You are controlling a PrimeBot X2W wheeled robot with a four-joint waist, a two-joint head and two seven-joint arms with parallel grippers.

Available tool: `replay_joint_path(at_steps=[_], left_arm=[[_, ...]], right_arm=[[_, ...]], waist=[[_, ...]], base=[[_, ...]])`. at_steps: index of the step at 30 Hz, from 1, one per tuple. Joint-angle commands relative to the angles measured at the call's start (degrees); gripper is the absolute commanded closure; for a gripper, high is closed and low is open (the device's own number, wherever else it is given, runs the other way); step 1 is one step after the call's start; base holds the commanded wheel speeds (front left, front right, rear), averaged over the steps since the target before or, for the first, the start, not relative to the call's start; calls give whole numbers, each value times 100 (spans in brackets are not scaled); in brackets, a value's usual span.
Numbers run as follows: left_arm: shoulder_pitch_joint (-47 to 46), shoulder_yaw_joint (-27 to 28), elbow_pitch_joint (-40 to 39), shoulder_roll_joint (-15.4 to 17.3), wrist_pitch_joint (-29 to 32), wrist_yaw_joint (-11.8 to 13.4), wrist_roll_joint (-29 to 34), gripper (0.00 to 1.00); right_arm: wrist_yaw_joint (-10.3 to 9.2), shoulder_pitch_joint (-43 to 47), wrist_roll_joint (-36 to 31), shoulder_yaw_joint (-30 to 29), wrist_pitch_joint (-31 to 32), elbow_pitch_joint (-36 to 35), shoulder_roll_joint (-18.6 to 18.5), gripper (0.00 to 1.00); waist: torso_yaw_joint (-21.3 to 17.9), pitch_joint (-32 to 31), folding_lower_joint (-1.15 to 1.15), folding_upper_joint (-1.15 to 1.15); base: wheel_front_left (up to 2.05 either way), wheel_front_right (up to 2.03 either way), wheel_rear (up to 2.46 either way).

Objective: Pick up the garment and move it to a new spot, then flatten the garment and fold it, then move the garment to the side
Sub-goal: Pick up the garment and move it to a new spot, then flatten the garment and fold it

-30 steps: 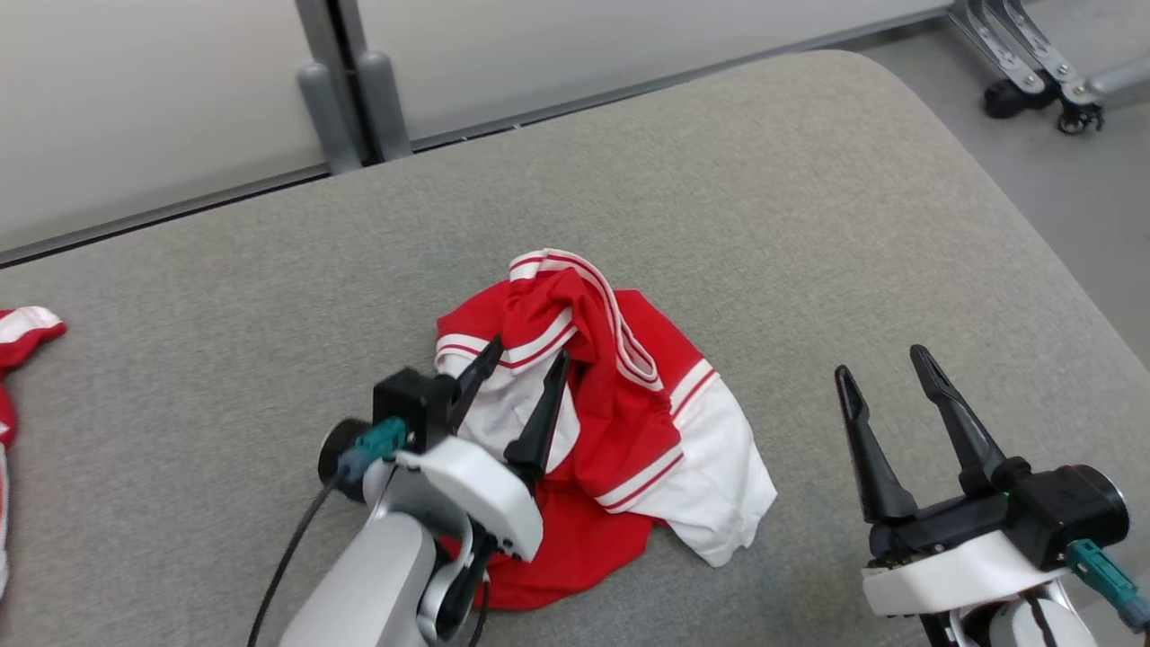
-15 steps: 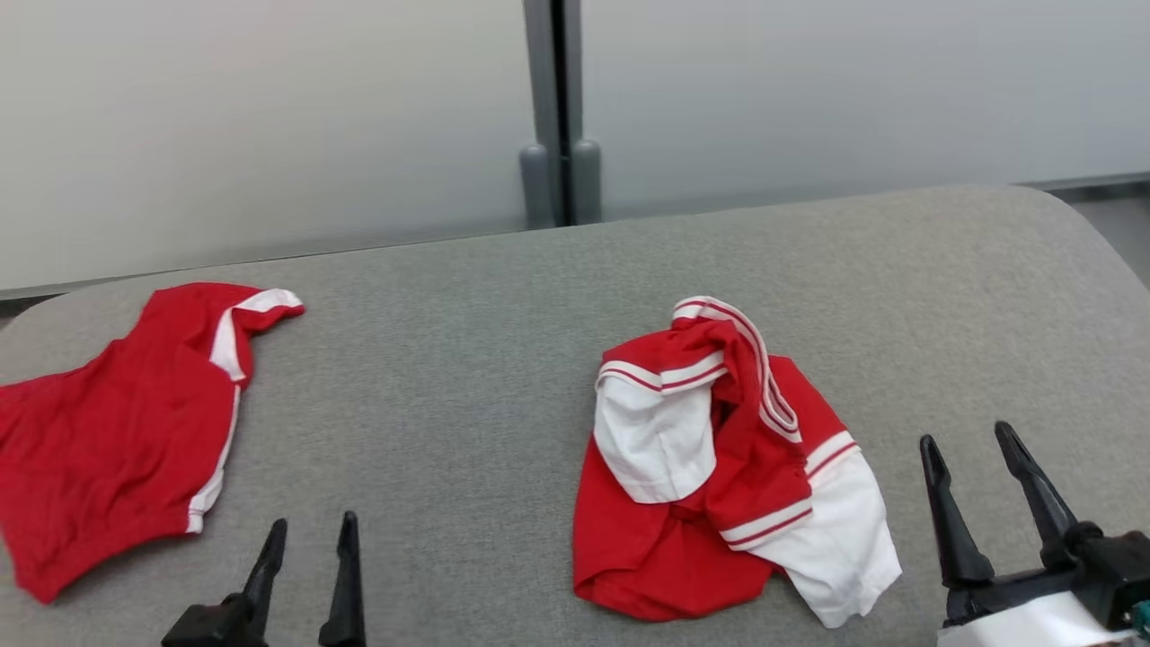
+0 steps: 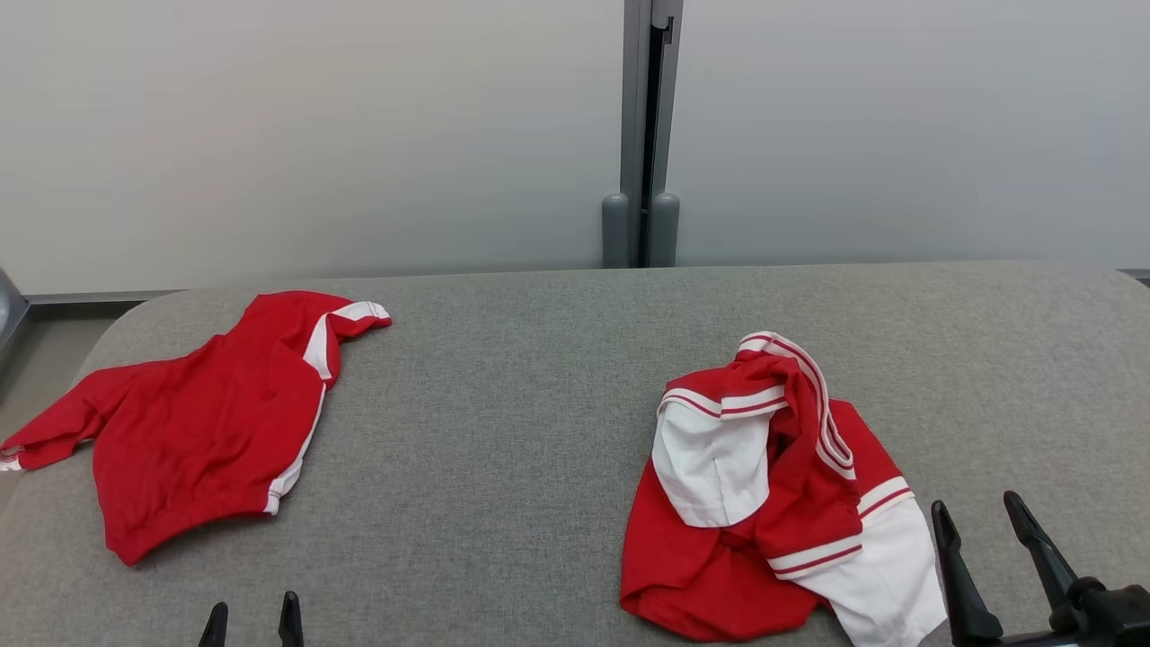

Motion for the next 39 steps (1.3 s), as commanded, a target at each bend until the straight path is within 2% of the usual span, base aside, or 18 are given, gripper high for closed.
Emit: replay_joint_path(at_steps=[1,5,12,16,19,20,23,27,33,39], left_arm=[[-42,62,-25,-8,-26,-75,71,0],[-127,179,-5,-93,-26,-248,197,0],[-239,232,-58,-151,-27,-395,294,0],[-529,-65,-330,-164,-28,-512,483,0],[-918,-557,-457,-183,-20,-613,465,0],[-1268,-999,-298,-184,-19,-666,455,0],[-1906,-1694,119,-179,123,-708,315,0],[-2655,-2284,859,-173,337,-729,-3,0],[-3361,-2524,2011,-175,344,-620,-300,0],[-3841,-2506,3166,-174,283,-410,-494,0]], right_arm=[[-1,67,-9,-20,-2,26,-17,0],[-1,50,-12,2,-2,75,-7,0],[-1,-53,10,105,-2,125,2,0],[-1,-196,27,245,-2,91,-53,0],[-1,-371,40,380,-2,29,-93,0],[-1,-471,56,473,-2,18,-118,0],[-1,-591,87,579,-2,-12,-128,0],[-1,-697,133,658,-2,3,-127,0],[-1,-672,198,627,-2,38,-47,0],[-1,-641,232,574,-2,46,27,0]], waist=[[0,4,0,0],[-28,10,0,0],[-148,32,0,0],[-363,96,0,0],[-626,175,0,0],[-828,230,0,0],[-1142,323,0,0],[-1594,464,0,0],[-2194,635,0,0],[-2485,755,0,0]], base=[[0,0,0],[0,0,0],[0,0,0],[0,0,0],[0,0,0],[0,0,0],[0,0,0],[0,0,0],[0,0,0],[0,0,0]])
